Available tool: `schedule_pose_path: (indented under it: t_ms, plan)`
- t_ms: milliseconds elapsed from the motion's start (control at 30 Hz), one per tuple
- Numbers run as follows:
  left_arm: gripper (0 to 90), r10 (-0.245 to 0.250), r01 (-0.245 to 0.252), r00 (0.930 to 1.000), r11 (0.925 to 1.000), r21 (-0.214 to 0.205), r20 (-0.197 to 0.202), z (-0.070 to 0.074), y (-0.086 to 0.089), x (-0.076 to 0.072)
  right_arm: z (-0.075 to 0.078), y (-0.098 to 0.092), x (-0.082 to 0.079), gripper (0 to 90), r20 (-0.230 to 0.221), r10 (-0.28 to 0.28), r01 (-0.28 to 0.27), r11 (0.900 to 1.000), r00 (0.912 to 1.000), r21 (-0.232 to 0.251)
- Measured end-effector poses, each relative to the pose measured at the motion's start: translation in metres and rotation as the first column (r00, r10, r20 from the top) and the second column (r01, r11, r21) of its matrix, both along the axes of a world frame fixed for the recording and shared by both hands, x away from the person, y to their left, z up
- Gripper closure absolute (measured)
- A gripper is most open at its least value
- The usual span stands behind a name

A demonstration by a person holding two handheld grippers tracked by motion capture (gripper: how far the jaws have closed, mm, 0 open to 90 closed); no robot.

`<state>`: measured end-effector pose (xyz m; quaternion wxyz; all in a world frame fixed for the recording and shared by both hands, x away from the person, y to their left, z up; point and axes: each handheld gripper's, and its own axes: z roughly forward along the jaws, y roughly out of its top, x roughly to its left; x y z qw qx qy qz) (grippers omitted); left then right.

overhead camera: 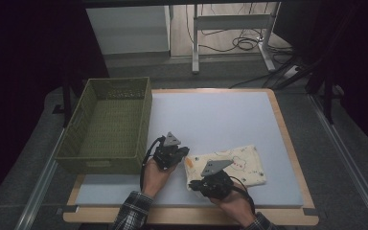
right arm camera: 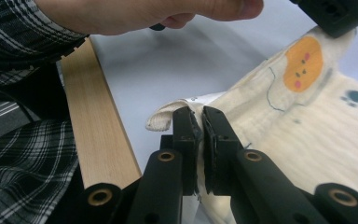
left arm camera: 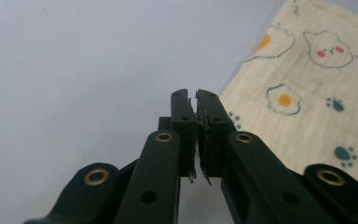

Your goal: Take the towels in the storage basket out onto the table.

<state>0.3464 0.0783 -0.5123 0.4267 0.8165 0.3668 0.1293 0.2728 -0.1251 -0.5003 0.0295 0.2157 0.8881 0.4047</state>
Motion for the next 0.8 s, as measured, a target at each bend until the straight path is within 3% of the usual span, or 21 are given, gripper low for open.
schedule_pose_path:
  t_ms: [267,400,800]
  plan:
    - [86.4,-0.054,0.054,0.9985,0.9984,-0.015,0.003,0.003,-0.023,0.011,0.001,-0.028,0.002,84.5,0.008,-0.056,0.056,0.9984,0.9984,0.007]
    - [86.3,-0.084,0.083,0.9965,0.9955,-0.045,-0.007,0.003,-0.035,0.018,0.001,-0.043,0.003,84.4,0.01,-0.085,0.085,0.9963,0.9963,0.008]
    - [86.3,-0.143,0.143,0.9897,0.9884,-0.049,0.001,0.01,-0.069,0.032,0.004,-0.084,0.005,84.4,0.009,-0.171,0.171,0.9847,0.9852,0.034]
